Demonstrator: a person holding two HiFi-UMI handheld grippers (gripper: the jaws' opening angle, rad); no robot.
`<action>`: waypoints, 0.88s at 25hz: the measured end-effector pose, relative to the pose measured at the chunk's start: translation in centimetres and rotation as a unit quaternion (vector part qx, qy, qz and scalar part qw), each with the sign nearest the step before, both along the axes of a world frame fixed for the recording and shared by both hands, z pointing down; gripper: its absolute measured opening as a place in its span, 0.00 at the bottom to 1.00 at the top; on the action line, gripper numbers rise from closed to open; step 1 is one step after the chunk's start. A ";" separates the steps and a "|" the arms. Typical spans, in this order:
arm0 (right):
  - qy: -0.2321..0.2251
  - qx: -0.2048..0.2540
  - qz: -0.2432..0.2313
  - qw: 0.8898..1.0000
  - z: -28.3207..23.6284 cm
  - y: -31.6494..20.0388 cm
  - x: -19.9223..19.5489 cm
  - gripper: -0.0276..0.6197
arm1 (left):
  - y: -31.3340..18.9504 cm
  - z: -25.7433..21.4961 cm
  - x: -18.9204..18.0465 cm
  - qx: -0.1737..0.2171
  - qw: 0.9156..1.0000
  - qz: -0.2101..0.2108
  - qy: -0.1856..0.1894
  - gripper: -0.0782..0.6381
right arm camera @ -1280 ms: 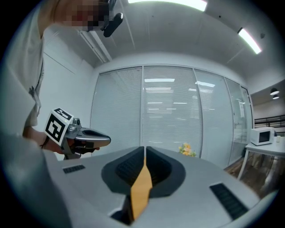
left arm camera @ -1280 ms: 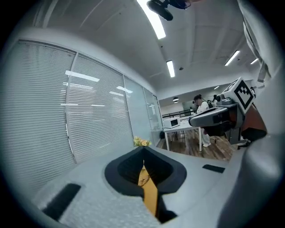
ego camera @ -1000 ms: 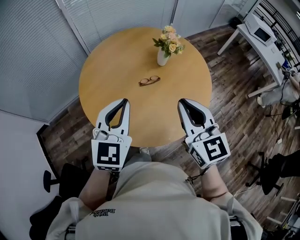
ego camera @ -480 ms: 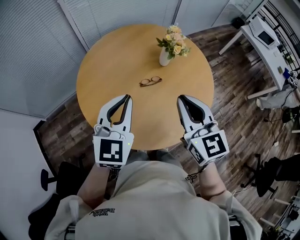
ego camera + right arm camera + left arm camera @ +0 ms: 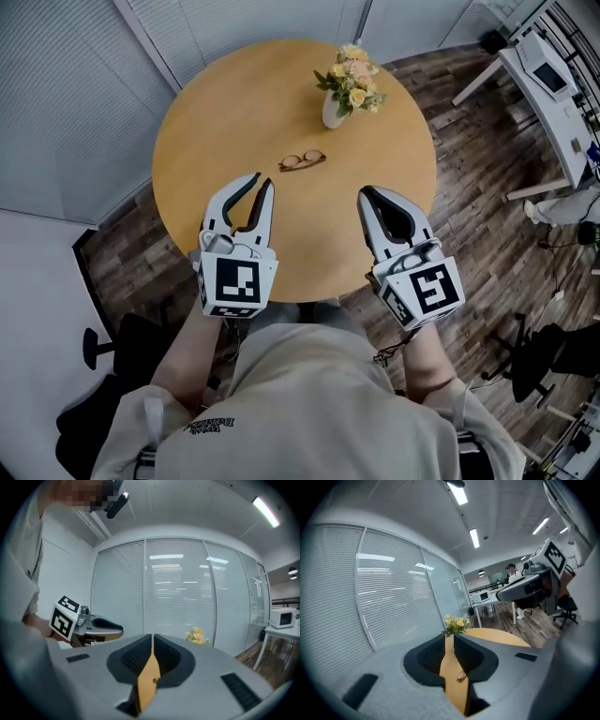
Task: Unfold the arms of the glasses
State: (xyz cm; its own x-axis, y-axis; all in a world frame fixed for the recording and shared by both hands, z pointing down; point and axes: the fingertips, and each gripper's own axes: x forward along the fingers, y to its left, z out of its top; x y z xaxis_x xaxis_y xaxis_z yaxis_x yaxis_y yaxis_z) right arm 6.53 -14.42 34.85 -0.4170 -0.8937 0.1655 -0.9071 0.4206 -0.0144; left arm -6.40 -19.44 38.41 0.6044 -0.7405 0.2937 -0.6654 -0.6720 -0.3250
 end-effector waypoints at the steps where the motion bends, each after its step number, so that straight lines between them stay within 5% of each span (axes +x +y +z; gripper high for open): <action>1: -0.009 -0.005 -0.001 1.000 0.2 -0.2 0.2 0.10 | -0.5 0.9 0.4 -0.003 1.000 0.000 -0.011 0.21; 13: -0.033 -0.032 -0.009 0.999 3.6 -3.6 2.0 0.10 | -7.4 11.6 5.1 -0.017 0.987 0.036 -0.156 0.27; 22: -0.045 -0.061 -0.008 0.997 7.4 -6.0 3.2 0.10 | -10.6 19.7 7.5 -0.049 0.972 0.061 -0.221 0.27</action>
State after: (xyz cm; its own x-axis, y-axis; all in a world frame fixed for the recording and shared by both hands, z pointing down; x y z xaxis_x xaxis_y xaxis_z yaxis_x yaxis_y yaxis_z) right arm 9.74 -20.38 42.29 -0.4489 -0.8622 0.2348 -0.8932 0.4249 -0.1474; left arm 1.06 -30.04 58.11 0.4847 -0.6268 0.6101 -0.3893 -0.7792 -0.4912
